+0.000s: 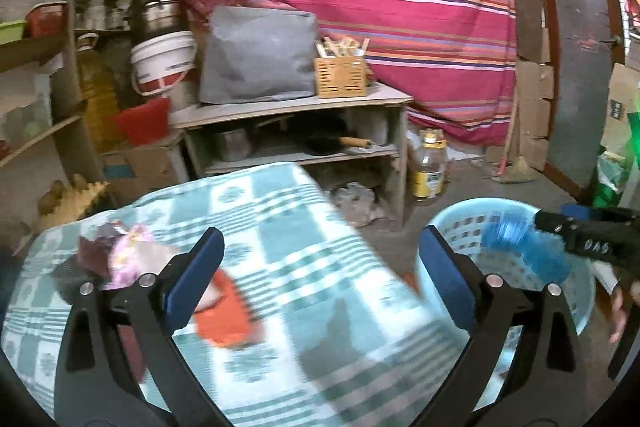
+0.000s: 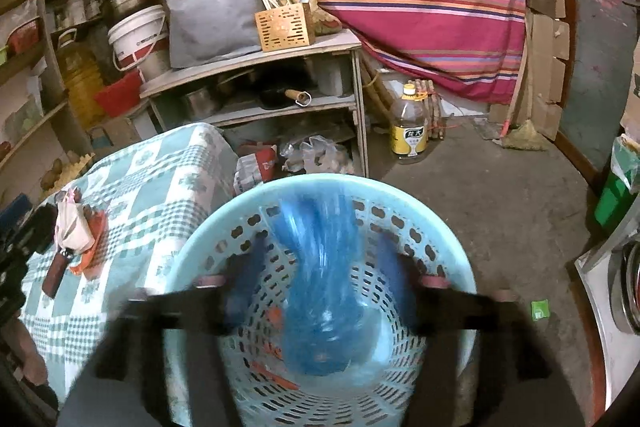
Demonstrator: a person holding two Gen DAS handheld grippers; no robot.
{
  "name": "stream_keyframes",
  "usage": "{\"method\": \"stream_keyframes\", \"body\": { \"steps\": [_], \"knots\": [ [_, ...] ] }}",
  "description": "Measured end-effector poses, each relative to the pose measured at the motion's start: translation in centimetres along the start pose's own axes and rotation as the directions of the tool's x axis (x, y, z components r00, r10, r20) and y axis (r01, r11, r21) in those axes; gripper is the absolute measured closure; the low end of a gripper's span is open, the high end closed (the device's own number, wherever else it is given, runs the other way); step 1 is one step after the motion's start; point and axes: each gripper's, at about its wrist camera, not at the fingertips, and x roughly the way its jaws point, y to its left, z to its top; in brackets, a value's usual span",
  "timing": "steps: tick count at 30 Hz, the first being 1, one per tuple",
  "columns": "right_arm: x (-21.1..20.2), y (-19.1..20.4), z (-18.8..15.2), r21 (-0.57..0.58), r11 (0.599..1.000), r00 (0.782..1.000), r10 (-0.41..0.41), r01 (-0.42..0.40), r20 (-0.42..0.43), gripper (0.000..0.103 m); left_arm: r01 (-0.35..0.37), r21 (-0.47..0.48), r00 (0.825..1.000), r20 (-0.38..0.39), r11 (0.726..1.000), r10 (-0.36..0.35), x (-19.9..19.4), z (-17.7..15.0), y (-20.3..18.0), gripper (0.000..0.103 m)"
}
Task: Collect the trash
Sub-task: 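Carry both items over the blue basket and open both tools to drop them, then grasp the maroon scouring pad with the left tool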
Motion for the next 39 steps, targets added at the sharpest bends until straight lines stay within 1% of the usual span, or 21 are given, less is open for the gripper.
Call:
{"method": "stream_keyframes", "body": {
  "steps": [1, 3, 4, 6, 9, 12, 15, 18, 22, 25, 26, 28, 29, 31, 32, 36, 39],
  "knots": [
    [0.1, 0.3, 0.0, -0.003, 1.0, 1.0, -0.003, 0.003, -0.006, 0.039, -0.011, -0.002, 1.0, 0.0, 1.0, 0.011, -0.1, -0.1, 0.7, 0.007],
    [0.2, 0.7, 0.0, -0.009, 1.0, 1.0, -0.018, 0.017, -0.007, 0.033, -0.038, -0.009, 0.999, -0.001, 0.999, 0.038, -0.4, -0.4, 2.6, 0.006],
    [0.1, 0.9, 0.0, -0.011, 1.0, 1.0, -0.028, 0.028, -0.001, 0.029, -0.049, -0.011, 0.999, -0.002, 0.999, 0.049, -0.5, -0.5, 3.4, 0.006],
    [-0.1, 1.4, 0.1, -0.011, 0.999, 0.999, -0.036, 0.036, 0.01, 0.027, -0.076, -0.015, 0.997, -0.008, 0.997, 0.076, -0.7, -0.9, 5.4, 0.006],
    [-0.5, 2.3, 0.4, -0.016, 0.999, 0.999, -0.043, 0.044, 0.031, 0.018, -0.118, -0.015, 0.993, -0.021, 0.993, 0.118, -0.6, -1.6, 8.2, 0.006],
    [-0.6, 3.9, 0.6, -0.035, 0.999, 0.998, -0.038, 0.04, 0.049, 0.016, -0.158, -0.027, 0.987, -0.041, 0.987, 0.157, -0.4, -2.6, 11.1, 0.006],
    [-0.4, 6.0, 0.7, -0.057, 0.998, 0.998, -0.025, 0.028, 0.056, 0.012, -0.195, -0.073, 0.979, -0.083, 0.978, 0.189, 0.2, -3.7, 14.2, 0.006],
    [0.1, 8.8, 0.7, -0.083, 0.997, 0.998, 0.0, 0.004, 0.057, 0.011, -0.203, -0.129, 0.974, -0.127, 0.971, 0.187, 0.7, -4.9, 16.9, 0.006],
    [0.7, 11.9, 0.5, -0.104, 0.994, 0.998, 0.034, -0.029, 0.048, 0.01, -0.229, -0.144, 0.962, -0.182, 0.963, 0.201, 1.4, -6.2, 19.0, 0.006],
    [1.2, 14.4, 0.4, -0.121, 0.992, 0.998, 0.045, -0.039, 0.047, 0.009, -0.217, -0.163, 0.956, -0.234, 0.963, 0.176, 2.2, -7.2, 20.4, 0.006],
    [1.3, 15.2, 0.3, -0.124, 0.991, 0.998, 0.046, -0.04, 0.047, 0.009, -0.211, -0.172, 0.951, -0.262, 0.962, 0.162, 2.7, -7.6, 20.9, 0.006],
    [1.7, 16.5, 0.2, -0.125, 0.991, 0.998, 0.043, -0.038, 0.041, 0.005, -0.203, -0.176, 0.944, -0.296, 0.963, 0.145, 3.4, -8.3, 21.1, 0.006],
    [1.8, 17.1, 0.2, -0.124, 0.992, 0.999, 0.038, -0.034, 0.037, 0.005, -0.195, -0.176, 0.938, -0.321, 0.965, 0.131, 4.0, -8.7, 21.3, 0.006],
    [2.2, 18.5, 0.2, -0.121, 0.992, 0.999, 0.029, -0.025, 0.029, 0.005, -0.186, -0.17, 0.93, -0.347, 0.968, 0.118, 4.5, -9.2, 21.2, 0.006],
    [2.4, 18.9, 0.2, -0.124, 0.992, 0.999, 0.038, -0.035, 0.026, 0.005, -0.18, -0.158, 0.924, -0.367, 0.971, 0.111, 4.9, -9.5, 21.0, 0.006],
    [3.4, 20.3, -0.2, -0.134, 0.985, 0.994, 0.104, -0.105, -0.02, 0.005, -0.174, -0.121, 0.91, -0.4, 0.977, 0.112, 5.9, -10.1, 20.6, 0.006],
    [4.1, 20.7, -0.4, -0.129, 0.985, 0.992, 0.112, -0.118, -0.051, 0.005, -0.154, -0.136, 0.896, -0.438, 0.979, 0.081, 6.7, -10.4, 20.9, 0.006]
  ]
}}
